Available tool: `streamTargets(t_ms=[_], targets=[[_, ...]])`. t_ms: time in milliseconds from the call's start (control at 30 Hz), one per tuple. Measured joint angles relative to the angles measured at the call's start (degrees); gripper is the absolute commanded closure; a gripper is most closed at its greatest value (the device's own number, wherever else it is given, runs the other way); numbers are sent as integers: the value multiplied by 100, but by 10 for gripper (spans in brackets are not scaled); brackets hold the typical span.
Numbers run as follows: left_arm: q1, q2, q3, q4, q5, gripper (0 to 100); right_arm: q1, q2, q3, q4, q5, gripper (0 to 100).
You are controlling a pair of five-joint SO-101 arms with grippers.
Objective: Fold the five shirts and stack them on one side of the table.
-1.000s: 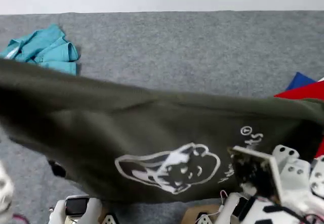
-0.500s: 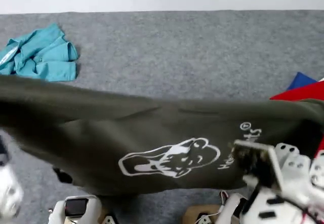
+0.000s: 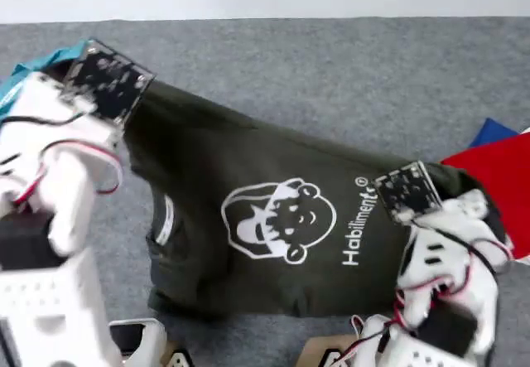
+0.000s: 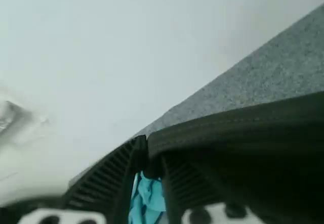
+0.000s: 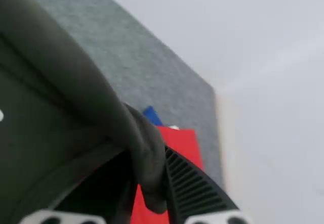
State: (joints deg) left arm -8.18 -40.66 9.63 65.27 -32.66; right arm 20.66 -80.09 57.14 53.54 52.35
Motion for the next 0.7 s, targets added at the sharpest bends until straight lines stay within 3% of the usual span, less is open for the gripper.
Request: streamTargets(t_ms=[200, 367, 500, 700], targets=[[325, 167, 2453, -2673, 0, 997, -237, 70, 1785, -1996, 360, 987], [360, 1116, 3007, -4273, 26, 997, -273, 79, 2585, -3270, 440, 987], [360, 2119, 2593, -4765, 35, 997, -334, 79, 2602, -3763, 448, 987], [360, 3464, 1169, -4862, 35, 997, -659, 554, 2101, -3648, 448, 987]])
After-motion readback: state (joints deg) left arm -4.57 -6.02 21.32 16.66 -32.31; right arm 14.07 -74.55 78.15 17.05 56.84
